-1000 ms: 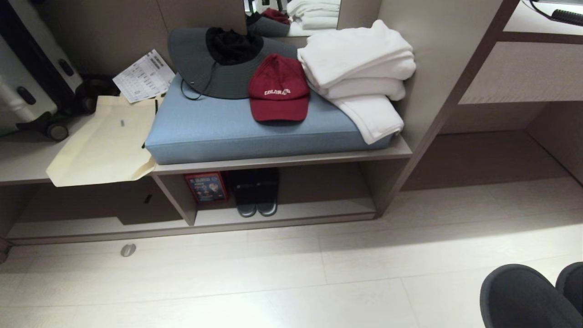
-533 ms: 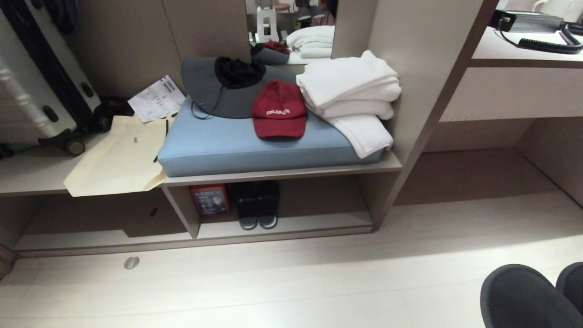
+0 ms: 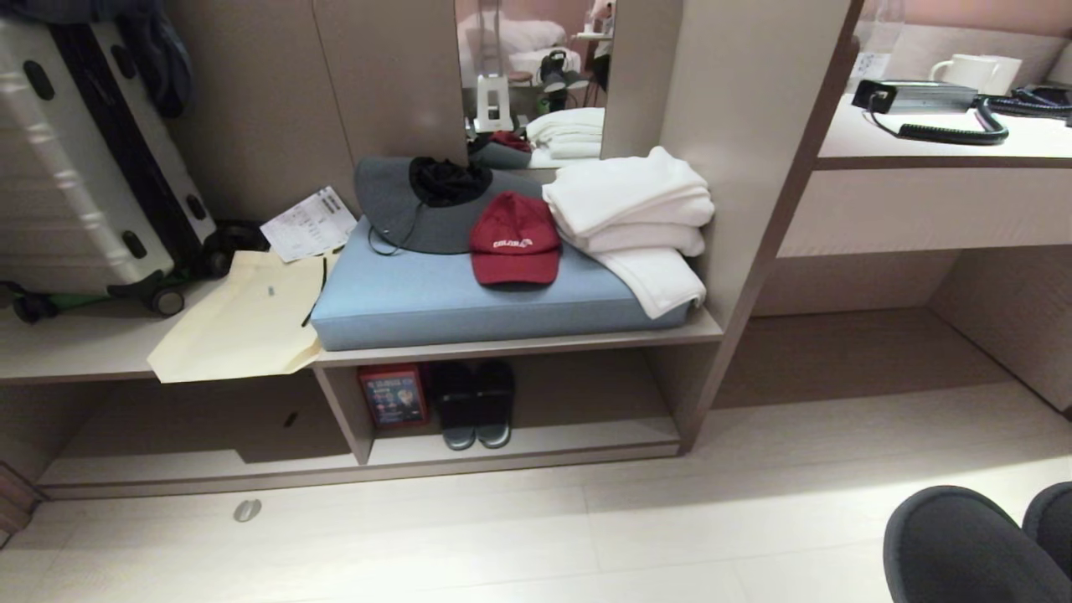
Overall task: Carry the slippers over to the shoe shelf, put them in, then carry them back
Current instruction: Place the slippers on the floor
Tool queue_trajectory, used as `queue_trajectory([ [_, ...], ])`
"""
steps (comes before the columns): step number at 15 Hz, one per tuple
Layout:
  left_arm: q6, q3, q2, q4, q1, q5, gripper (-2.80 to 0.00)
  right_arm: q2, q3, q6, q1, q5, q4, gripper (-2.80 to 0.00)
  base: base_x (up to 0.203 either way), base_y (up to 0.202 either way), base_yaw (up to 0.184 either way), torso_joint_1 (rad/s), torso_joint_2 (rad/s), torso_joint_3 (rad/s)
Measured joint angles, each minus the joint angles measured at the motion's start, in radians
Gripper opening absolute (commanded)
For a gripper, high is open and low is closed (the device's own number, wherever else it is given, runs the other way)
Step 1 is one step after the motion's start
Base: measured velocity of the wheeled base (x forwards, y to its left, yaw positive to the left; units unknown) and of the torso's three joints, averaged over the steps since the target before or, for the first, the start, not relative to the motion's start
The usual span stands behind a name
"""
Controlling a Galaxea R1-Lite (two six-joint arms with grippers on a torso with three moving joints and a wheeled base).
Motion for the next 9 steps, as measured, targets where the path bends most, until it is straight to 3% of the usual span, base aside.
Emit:
queue_trajectory([
  [6, 0.000, 0.000, 0.000, 0.000, 0.000, 0.000, -2.80, 0.000, 0.000, 0.004, 0.000, -0.002, 0.000, -2.80, 0.000, 0.000, 0.000, 0.002, 0.00, 0.203],
  [9, 0.000, 0.000, 0.000, 0.000, 0.001, 0.000, -2.80, 0.000, -0.001, 0.004, 0.000, -0.002, 0.001, -2.80, 0.000, 0.000, 0.000, 0.006, 0.00, 0.095],
])
